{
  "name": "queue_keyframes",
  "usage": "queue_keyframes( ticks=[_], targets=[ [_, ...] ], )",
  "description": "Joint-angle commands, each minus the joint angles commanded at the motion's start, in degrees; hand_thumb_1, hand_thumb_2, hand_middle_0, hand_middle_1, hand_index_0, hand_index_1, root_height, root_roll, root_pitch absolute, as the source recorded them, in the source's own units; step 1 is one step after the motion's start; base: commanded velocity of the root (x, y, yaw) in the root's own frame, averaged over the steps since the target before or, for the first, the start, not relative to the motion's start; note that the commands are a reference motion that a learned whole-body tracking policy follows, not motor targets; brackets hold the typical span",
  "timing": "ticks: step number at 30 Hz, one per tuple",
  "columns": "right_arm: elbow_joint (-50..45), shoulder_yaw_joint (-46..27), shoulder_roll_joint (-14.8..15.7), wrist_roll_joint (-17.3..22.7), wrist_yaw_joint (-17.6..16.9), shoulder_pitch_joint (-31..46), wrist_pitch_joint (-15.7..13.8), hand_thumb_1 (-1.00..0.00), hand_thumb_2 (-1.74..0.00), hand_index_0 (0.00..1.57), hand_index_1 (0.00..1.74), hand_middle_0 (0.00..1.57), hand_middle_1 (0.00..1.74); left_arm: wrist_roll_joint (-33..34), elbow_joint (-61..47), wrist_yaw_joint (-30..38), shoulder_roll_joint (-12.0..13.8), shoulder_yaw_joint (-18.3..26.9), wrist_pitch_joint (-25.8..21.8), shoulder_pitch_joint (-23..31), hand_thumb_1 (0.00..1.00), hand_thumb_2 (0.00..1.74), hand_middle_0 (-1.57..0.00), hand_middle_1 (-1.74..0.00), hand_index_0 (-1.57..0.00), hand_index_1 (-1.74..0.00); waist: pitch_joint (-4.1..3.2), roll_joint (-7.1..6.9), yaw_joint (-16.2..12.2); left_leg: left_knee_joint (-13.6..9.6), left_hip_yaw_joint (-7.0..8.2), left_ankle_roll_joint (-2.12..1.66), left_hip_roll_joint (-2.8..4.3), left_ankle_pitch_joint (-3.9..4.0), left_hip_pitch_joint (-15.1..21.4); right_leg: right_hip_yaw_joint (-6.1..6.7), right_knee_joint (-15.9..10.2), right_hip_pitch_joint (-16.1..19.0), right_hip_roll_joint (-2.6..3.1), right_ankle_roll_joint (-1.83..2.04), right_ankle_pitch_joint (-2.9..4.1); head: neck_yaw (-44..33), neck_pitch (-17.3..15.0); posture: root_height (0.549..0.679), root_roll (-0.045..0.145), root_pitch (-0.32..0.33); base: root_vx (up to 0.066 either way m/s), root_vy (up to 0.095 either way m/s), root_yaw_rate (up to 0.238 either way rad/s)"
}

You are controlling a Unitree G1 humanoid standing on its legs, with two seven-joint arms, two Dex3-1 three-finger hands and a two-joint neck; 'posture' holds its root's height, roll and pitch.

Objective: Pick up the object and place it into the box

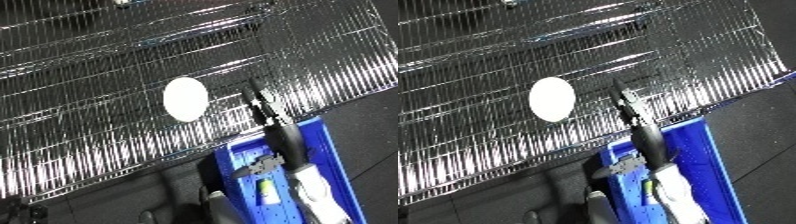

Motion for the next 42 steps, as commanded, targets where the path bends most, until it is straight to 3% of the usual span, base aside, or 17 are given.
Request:
queue_keyframes(
  ticks=[11, 24, 42],
  targets=[
    [2.7, 1.28, 0.44, 1.37, -0.12, -4.27, 1.16, 0.0, 0.0, 0.0, 0.0, 0.0, 0.0, -0.24, -0.67, 0.21, 0.12, -1.29, 1.55, -0.41, 1.0, 1.74, -1.57, -1.74, -1.57, -1.74, 0.44, 0.54, 0.85, 2.98, 0.03, 0.28, -0.32, -0.48, -1.78, -0.29, 3.09, -2.22, -0.08, -0.35, -0.58, 1.76, 1.56, 0.591, 0.057, -0.042, 0.043, 0.01, 0.067],
    [4.36, 1.66, 0.2, 5.02, -2.34, -11.66, 3.03, 0.0, 0.0, 0.0, 0.0, 0.0, 0.0, -1.15, -1.53, 1.2, 1.16, -2.81, 1.95, -1.7, 1.0, 1.74, -1.57, -1.74, -1.57, -1.74, 1.82, 1.33, 1.74, 5.74, -0.04, 0.51, -0.71, -0.5, -5.14, -0.93, 5.92, -5.59, -0.07, -0.7, -0.88, 4.68, 7.15, 0.58, 0.058, -0.033, 0.008, -0.003, 0.05],
    [9.09, 4.31, -1.51, 2.82, -6.27, -19.48, 5.66, 0.0, 0.0, 0.0, 0.0, 0.0, 0.0, -1.85, -2.32, 3.82, 1.82, -4.72, 0.71, -4.45, 1.0, 1.74, -1.57, -1.74, -1.57, -1.74, 1.9, 1.99, 2.76, 8.26, -0.38, 0.59, -0.84, -0.6, -10.6, -1.84, 7.92, -10.66, -0.23, -1.03, -1.01, 7.4, 11.54, 0.571, 0.057, 0.021, -0.02, -0.007, 0.035]
  ],
)
